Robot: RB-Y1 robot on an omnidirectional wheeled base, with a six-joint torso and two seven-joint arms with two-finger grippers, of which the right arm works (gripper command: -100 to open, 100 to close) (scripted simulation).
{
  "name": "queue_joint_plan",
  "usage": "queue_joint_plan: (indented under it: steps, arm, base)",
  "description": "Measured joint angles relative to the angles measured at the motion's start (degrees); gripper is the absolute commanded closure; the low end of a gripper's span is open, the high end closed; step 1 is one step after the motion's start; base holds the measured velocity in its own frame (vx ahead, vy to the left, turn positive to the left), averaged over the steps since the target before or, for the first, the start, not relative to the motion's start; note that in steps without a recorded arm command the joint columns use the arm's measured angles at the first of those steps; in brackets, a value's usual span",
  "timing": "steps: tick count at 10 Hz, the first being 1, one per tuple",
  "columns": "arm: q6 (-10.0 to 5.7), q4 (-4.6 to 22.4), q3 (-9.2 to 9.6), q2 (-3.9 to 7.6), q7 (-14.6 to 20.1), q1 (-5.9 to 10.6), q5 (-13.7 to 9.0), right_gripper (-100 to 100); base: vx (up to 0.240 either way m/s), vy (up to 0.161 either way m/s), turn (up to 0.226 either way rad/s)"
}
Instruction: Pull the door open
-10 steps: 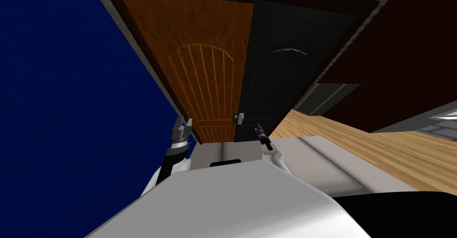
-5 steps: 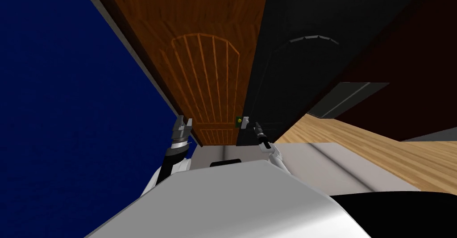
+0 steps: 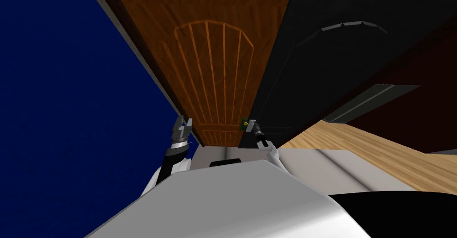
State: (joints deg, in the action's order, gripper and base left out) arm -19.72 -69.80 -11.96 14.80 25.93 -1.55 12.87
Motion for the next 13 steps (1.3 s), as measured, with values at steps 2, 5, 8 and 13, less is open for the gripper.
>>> queue_joint_plan:
  steps: [2, 5, 8, 13]
  arm:
    - [-0.06, 0.08, 0.24, -0.15, -0.02, -0.04, 0.06, 100]
    - [-0.37, 0.36, 0.18, 0.26, 0.14, -0.40, -0.02, 100]
    - [0.31, 0.01, -1.19, 1.10, 0.19, -2.44, -0.04, -100]
    - [-1.56, -2.26, 2.56, 0.70, 2.40, -3.32, 1.02, -100]
  base:
    - [-0.014, -0.004, 0.002]
    - [-0.098, -0.047, -0.063]
    - [-0.206, -0.104, -0.040]
    - [-0.206, 0.029, 0.102]
